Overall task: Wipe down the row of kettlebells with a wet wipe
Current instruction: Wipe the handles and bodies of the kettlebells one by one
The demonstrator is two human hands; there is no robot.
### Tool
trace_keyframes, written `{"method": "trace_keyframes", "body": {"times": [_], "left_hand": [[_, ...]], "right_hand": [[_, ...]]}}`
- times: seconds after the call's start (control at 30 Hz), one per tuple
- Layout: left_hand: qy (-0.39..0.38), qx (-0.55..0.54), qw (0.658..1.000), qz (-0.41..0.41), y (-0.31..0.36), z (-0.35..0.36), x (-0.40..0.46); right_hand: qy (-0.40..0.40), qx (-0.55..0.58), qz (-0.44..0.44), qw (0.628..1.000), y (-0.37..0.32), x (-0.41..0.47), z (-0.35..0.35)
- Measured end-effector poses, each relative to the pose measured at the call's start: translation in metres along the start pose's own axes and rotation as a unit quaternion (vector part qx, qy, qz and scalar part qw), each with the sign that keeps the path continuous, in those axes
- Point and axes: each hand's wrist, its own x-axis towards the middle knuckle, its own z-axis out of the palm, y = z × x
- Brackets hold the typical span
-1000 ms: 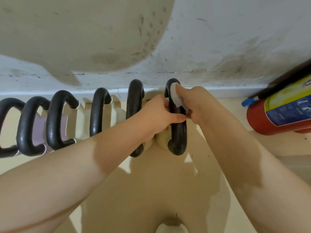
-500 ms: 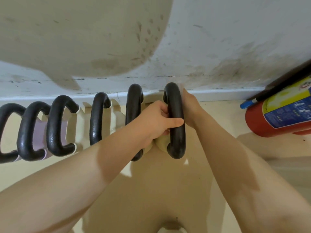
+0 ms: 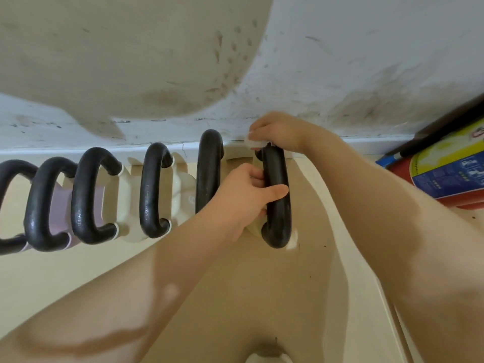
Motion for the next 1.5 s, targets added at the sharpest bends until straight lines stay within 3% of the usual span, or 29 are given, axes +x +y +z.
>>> {"method": "trace_keyframes", "body": {"times": [0.1,0.17,0.3,0.37,0.43,0.53,0.7,0.73,0.83,0.87,1.03,1.23,1.37,1.5], "left_hand": [[-0.002,-0.028,1.000,0.006,-0.002,0.000,0.001],[-0.005,-0.025,1.000,0.010,-0.002,0.000,0.002],[0.002,-0.014,1.000,0.014,-0.004,0.000,0.003],[0.003,-0.006,1.000,0.019,-0.005,-0.001,0.002],[0.005,0.003,1.000,0.025,-0.004,0.000,0.001],[-0.001,-0.001,1.000,0.023,-0.003,0.000,0.000],[-0.016,0.006,1.000,0.023,-0.001,-0.002,-0.001],[-0.017,0.010,0.999,0.026,-0.001,-0.001,-0.001],[-0.013,0.016,0.999,0.038,-0.001,-0.001,-0.002],[-0.013,0.013,0.999,0.041,-0.001,-0.001,-0.002],[-0.016,0.000,1.000,0.021,-0.006,0.001,-0.004],[0.016,-0.003,1.000,0.026,-0.008,0.007,-0.003],[0.021,-0.016,1.000,0.005,-0.009,0.007,-0.006],[0.016,-0.048,0.999,-0.016,-0.012,0.006,-0.011]], "right_hand": [[-0.060,-0.217,-0.020,0.974,-0.016,-0.001,0.005],[-0.059,-0.273,-0.043,0.959,-0.016,0.001,0.003],[0.066,-0.003,-0.024,0.997,0.003,0.001,0.005],[0.162,0.177,0.013,0.971,0.008,-0.007,0.020],[0.210,0.284,0.081,0.932,0.004,-0.018,0.034],[0.185,0.294,0.170,0.922,-0.006,-0.026,0.037],[0.175,0.330,0.206,0.904,-0.009,-0.032,0.036],[0.166,0.377,0.213,0.886,-0.007,-0.033,0.035],[0.105,0.602,0.248,0.752,-0.008,-0.034,0.026],[0.102,0.627,0.260,0.727,-0.008,-0.032,0.025],[0.109,0.565,0.186,0.797,-0.003,-0.031,0.036],[0.135,0.485,0.216,0.837,-0.010,-0.018,0.028],[0.126,0.372,0.216,0.894,-0.007,-0.040,0.038],[0.102,0.323,0.183,0.923,0.000,-0.075,0.059]]}}
